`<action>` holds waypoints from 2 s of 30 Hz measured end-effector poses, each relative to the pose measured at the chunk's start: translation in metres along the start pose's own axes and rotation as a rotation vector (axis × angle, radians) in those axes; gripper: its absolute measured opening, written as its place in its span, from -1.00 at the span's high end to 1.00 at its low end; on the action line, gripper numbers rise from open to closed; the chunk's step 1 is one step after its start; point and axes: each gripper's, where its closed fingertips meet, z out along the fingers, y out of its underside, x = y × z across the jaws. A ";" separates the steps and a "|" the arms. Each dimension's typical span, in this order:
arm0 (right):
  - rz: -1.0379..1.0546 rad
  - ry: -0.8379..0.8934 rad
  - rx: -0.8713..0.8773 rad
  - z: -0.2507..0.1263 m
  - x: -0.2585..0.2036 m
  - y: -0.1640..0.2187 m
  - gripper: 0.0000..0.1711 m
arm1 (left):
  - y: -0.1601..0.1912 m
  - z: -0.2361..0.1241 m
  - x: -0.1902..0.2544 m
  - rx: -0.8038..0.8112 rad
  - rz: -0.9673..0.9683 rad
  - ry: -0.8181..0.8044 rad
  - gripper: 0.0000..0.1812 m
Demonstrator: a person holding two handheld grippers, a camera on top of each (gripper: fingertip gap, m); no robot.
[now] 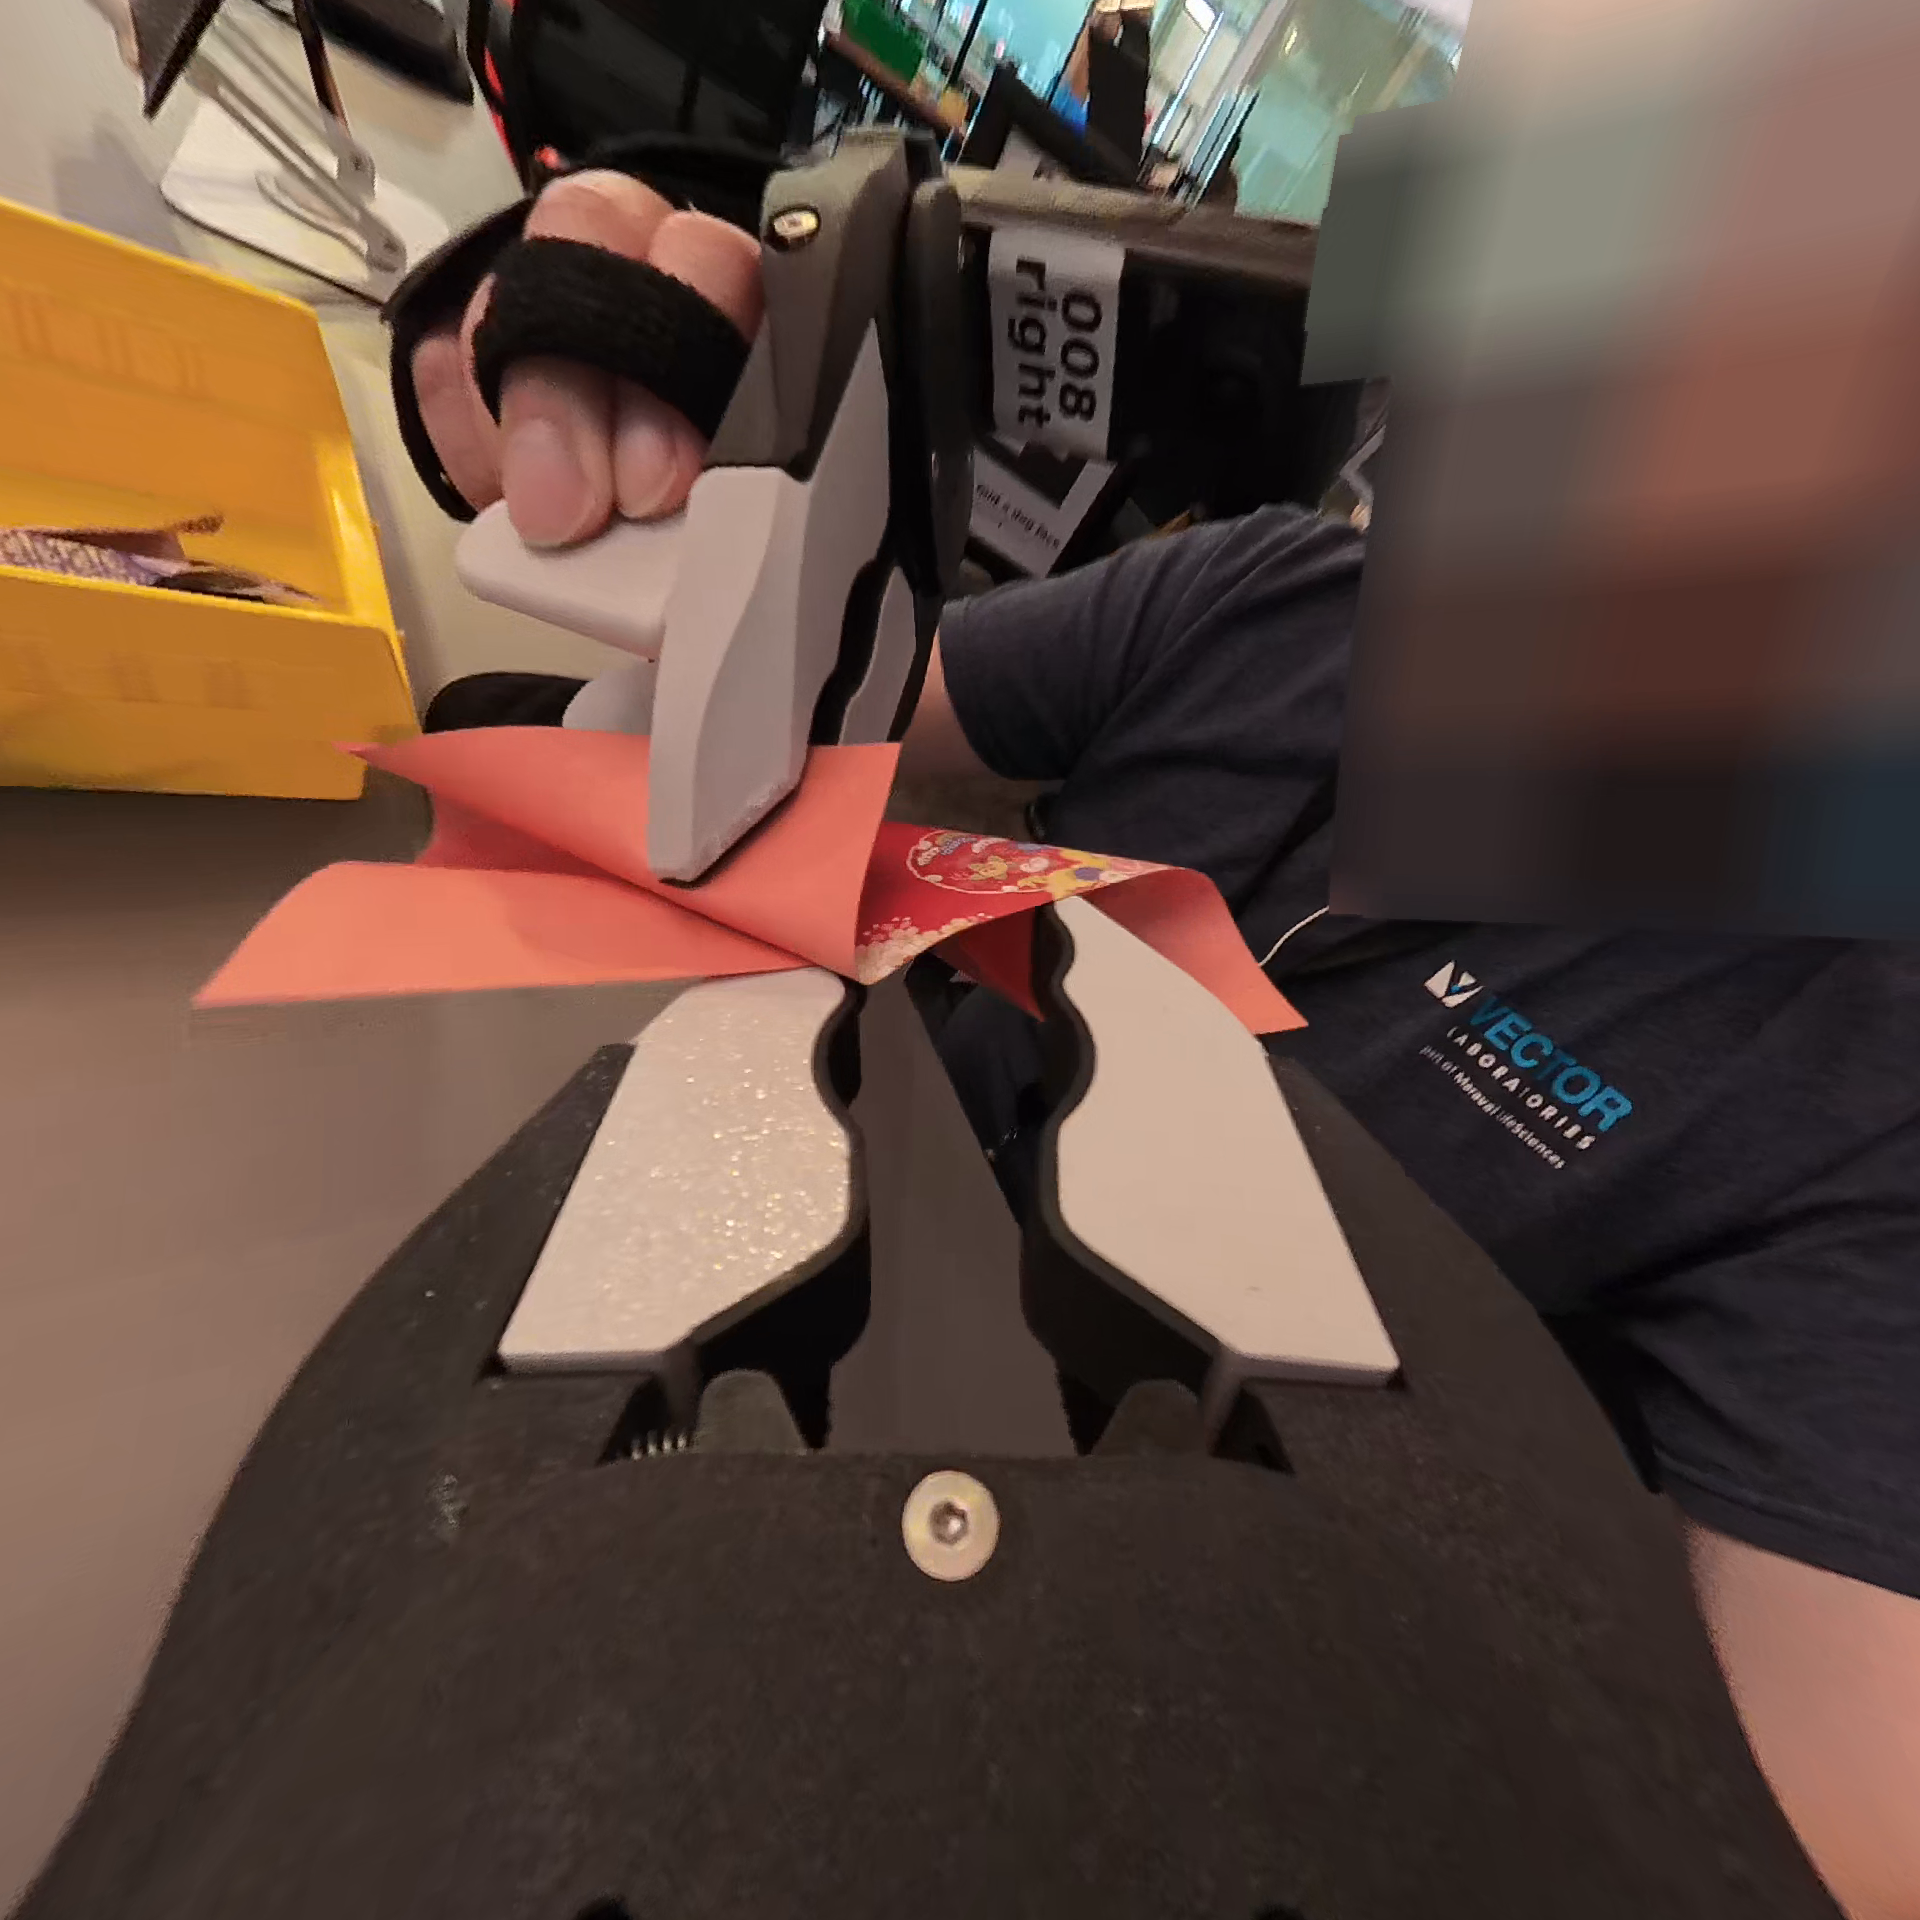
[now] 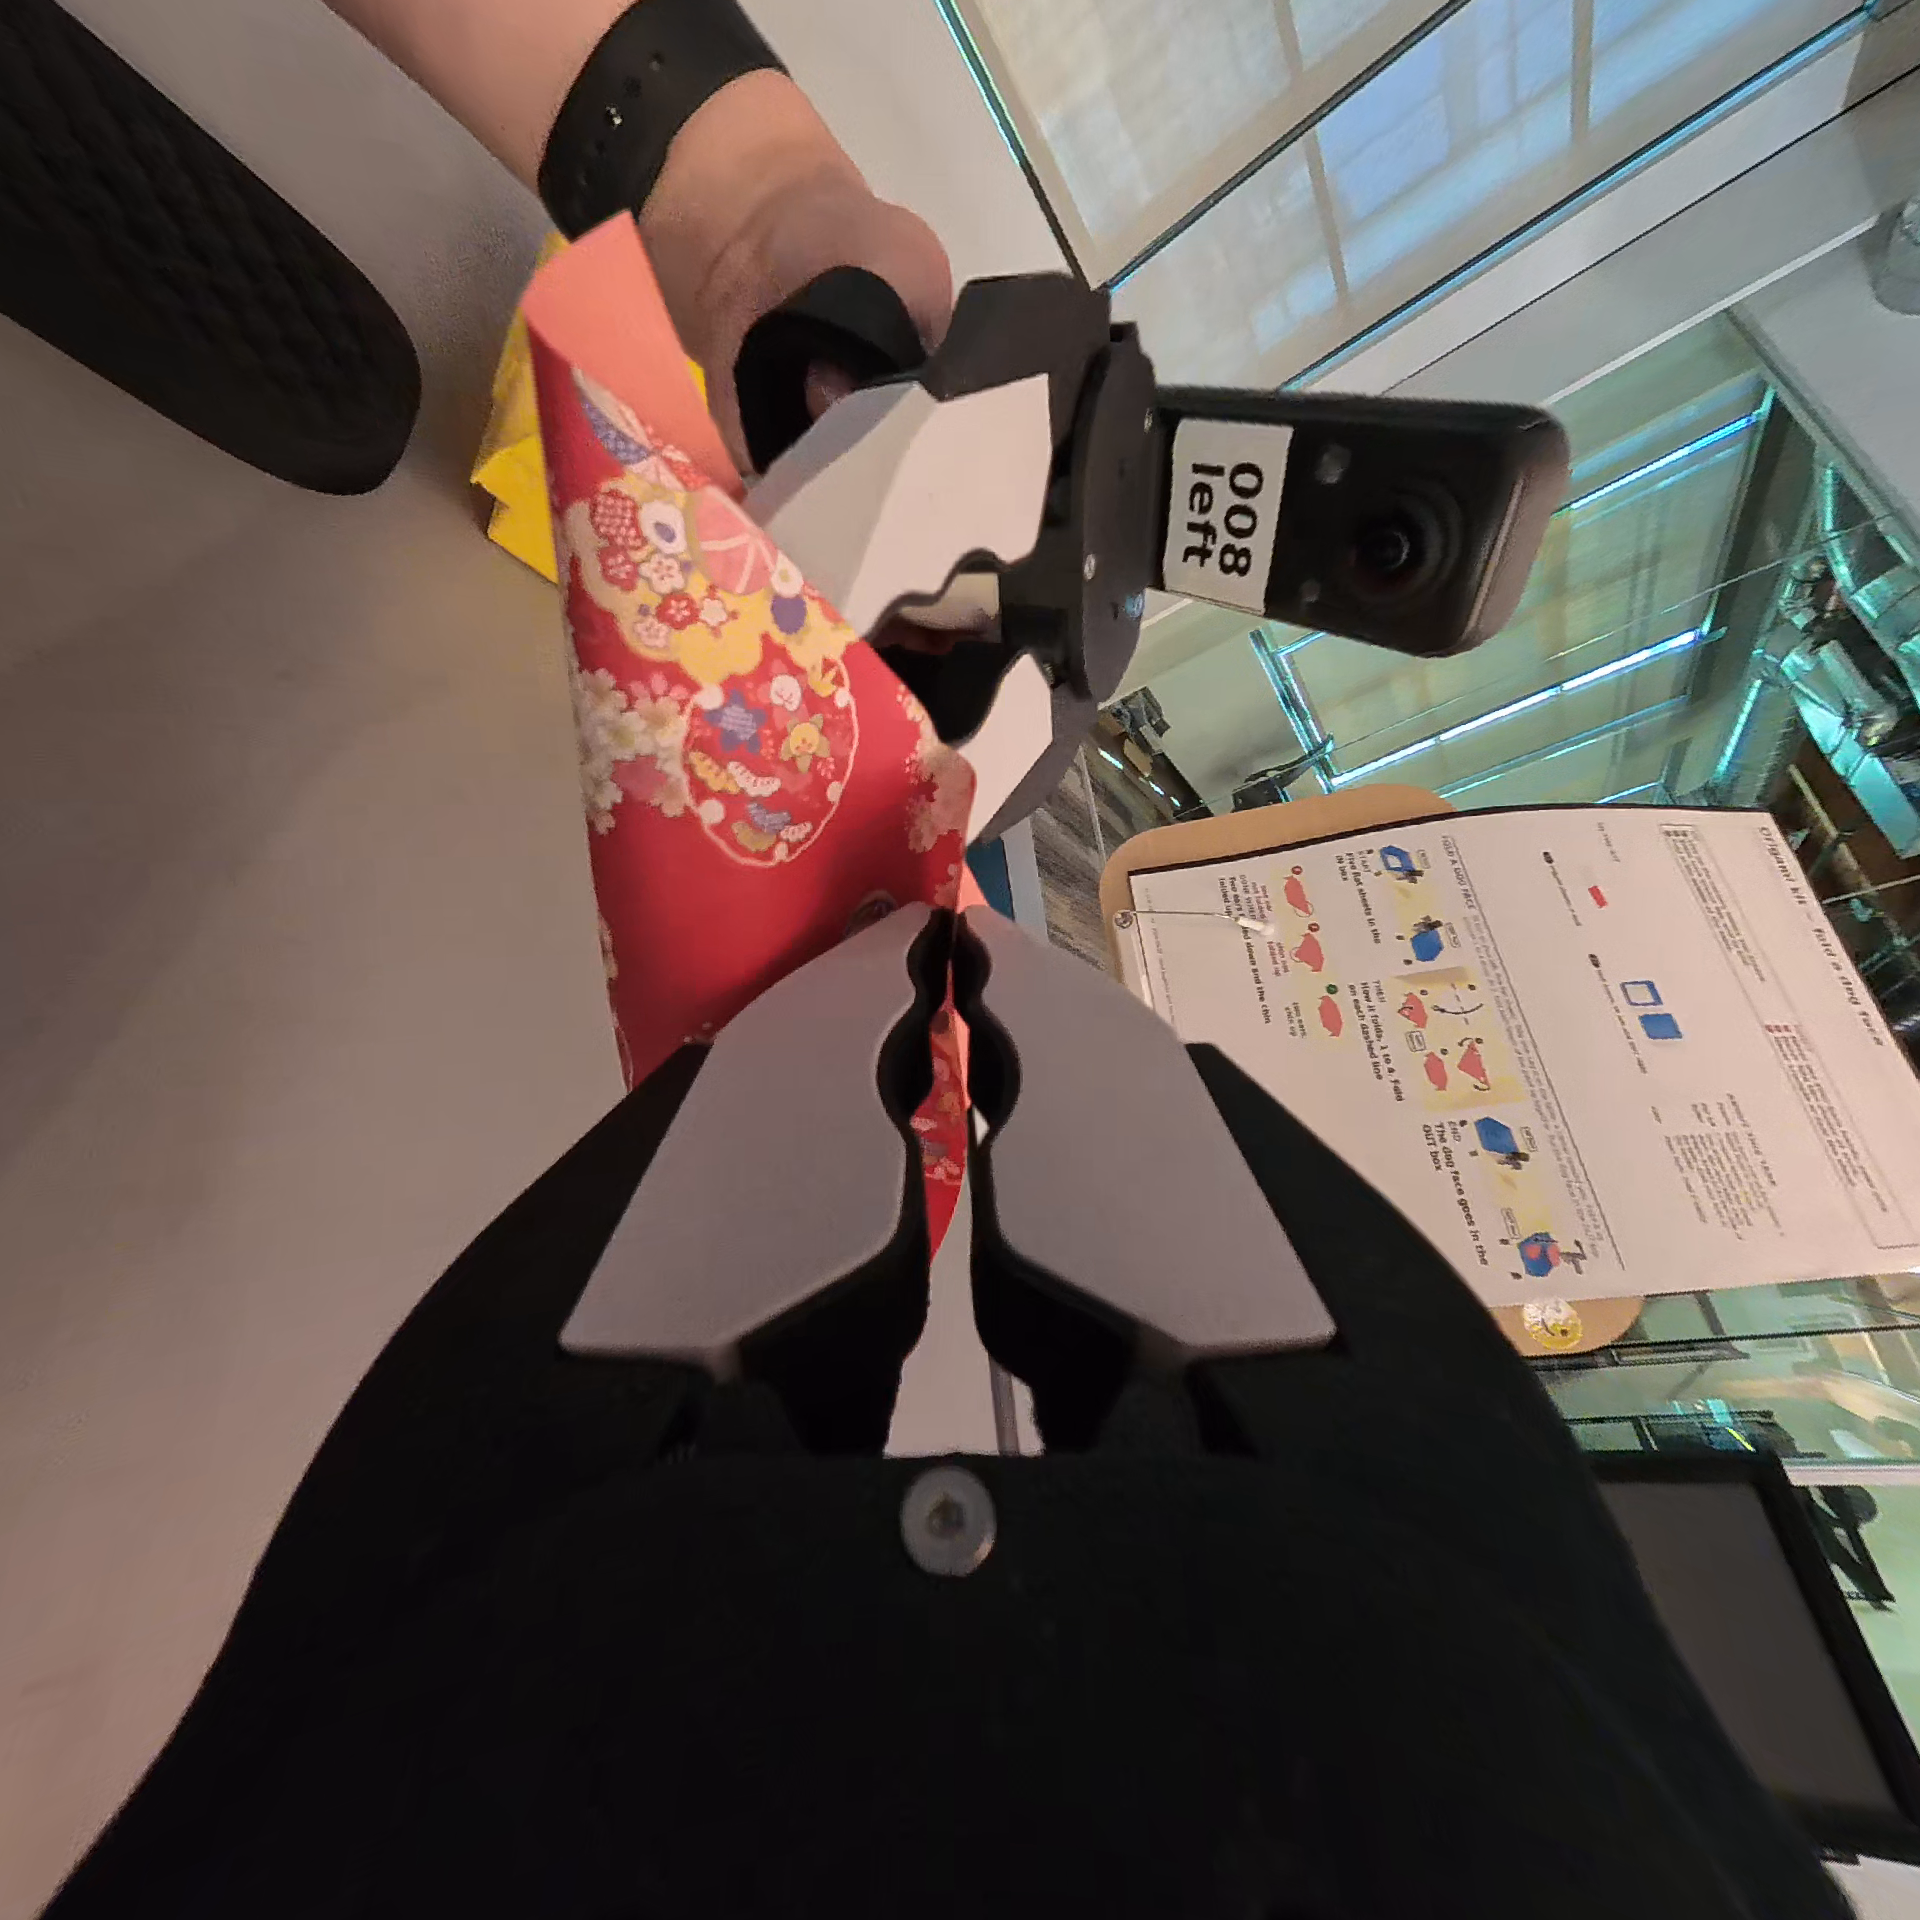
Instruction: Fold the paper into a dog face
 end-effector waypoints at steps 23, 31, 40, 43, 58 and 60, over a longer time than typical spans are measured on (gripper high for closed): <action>0.591 -0.157 0.320 -0.034 0.034 -0.003 0.97 | 0.009 -0.007 -0.013 -0.230 0.429 -0.512 1.00; 0.639 -0.315 0.346 -0.029 0.016 0.001 0.93 | 0.020 0.007 -0.004 -0.381 0.468 -0.493 1.00; 0.612 -0.306 0.464 -0.028 0.014 -0.007 0.70 | 0.023 0.021 0.005 -0.547 0.508 -0.471 1.00; 0.618 -0.314 0.477 -0.028 0.012 -0.008 0.58 | 0.022 0.026 0.008 -0.573 0.528 -0.467 1.00; 0.778 -0.614 0.621 -0.056 0.000 -0.017 0.51 | 0.024 0.045 0.022 -0.687 0.631 -0.459 1.00; 0.776 -0.628 0.633 -0.059 0.000 -0.018 0.52 | 0.022 0.046 0.023 -0.685 0.632 -0.455 1.00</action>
